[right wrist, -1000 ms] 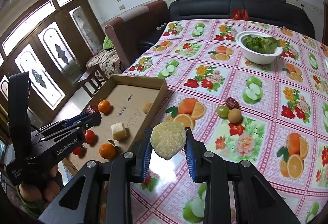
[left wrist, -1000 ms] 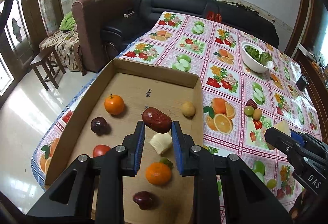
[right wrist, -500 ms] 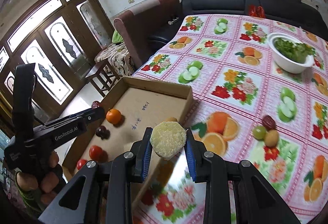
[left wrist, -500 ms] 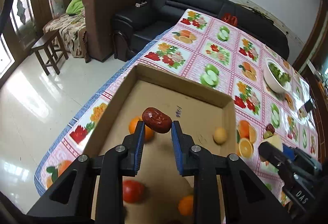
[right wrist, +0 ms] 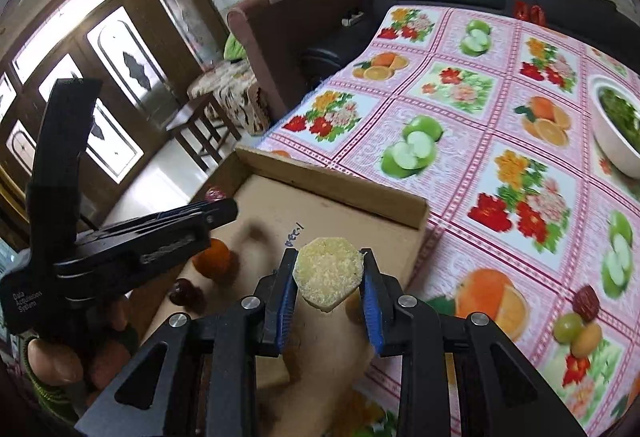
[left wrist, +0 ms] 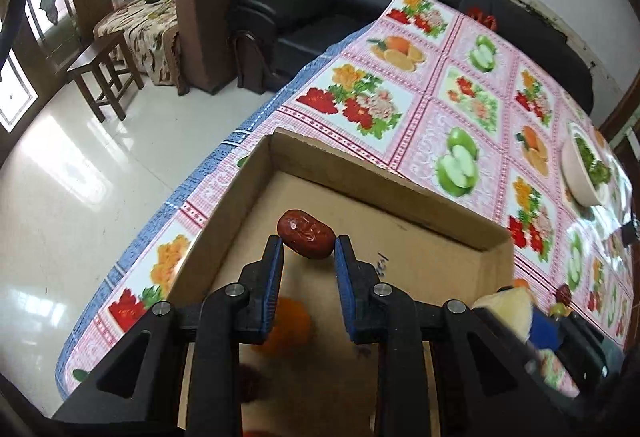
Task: Organize fruits
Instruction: 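Carry date in left tool over box while right tool carries cylinder there, then open left tool releasing date in box while right tool releases cylinder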
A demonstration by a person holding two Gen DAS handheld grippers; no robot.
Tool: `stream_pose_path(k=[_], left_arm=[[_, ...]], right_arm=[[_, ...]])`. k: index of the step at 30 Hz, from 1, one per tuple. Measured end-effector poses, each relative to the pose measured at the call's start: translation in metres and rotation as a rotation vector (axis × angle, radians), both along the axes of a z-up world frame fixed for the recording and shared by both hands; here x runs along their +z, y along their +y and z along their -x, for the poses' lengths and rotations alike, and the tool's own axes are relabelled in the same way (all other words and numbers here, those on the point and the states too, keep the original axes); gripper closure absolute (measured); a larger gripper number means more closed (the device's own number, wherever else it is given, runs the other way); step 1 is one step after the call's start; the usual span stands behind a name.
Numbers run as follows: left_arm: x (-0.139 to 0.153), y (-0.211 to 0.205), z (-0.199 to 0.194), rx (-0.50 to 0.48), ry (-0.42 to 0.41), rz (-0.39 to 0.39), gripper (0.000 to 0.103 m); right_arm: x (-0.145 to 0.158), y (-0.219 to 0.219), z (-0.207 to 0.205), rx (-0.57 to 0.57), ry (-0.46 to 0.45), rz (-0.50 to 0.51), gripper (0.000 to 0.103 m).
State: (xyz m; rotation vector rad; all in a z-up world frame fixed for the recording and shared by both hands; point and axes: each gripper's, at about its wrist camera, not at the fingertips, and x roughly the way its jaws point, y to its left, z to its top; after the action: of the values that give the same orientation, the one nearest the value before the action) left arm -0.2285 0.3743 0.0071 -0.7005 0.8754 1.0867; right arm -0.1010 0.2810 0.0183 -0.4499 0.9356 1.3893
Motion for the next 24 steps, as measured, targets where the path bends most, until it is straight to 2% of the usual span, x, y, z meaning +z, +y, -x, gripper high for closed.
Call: stream_pose_path(k=[6, 12, 14, 17, 18, 20, 24], left_arm=[[-0.01, 0.008, -0.008, 0.008, 0.027, 0.015, 0.079], [-0.021, 0.01, -0.013, 0.002, 0.06, 0.034, 0.078], [-0.019, 0.01, -0.012, 0.008, 0.06, 0.041, 0.078], [-0.012, 0.007, -0.007, 0.02, 0.037, 0.026, 0.078], [-0.007, 0.004, -0.004, 0.025, 0.026, 0.02, 0.078], [-0.002, 0.0, -0.001, 0.028, 0.015, 0.01, 0.07], [0.013, -0.024, 0.003, 0.026, -0.001, -0.035, 0.069]], right_arm=[[-0.021, 0.025, 0.011, 0.04, -0.072, 0.053, 0.074], [-0.039, 0.035, 0.011, 0.047, -0.077, 0.095, 0.073], [-0.038, 0.035, 0.012, 0.05, -0.084, 0.094, 0.071], [-0.033, 0.032, 0.01, 0.044, -0.06, 0.082, 0.061], [-0.03, 0.03, 0.01, 0.041, -0.064, 0.073, 0.06], [-0.023, 0.023, 0.007, 0.036, -0.056, 0.054, 0.06], [-0.007, 0.003, 0.004, 0.021, -0.058, 0.019, 0.06]])
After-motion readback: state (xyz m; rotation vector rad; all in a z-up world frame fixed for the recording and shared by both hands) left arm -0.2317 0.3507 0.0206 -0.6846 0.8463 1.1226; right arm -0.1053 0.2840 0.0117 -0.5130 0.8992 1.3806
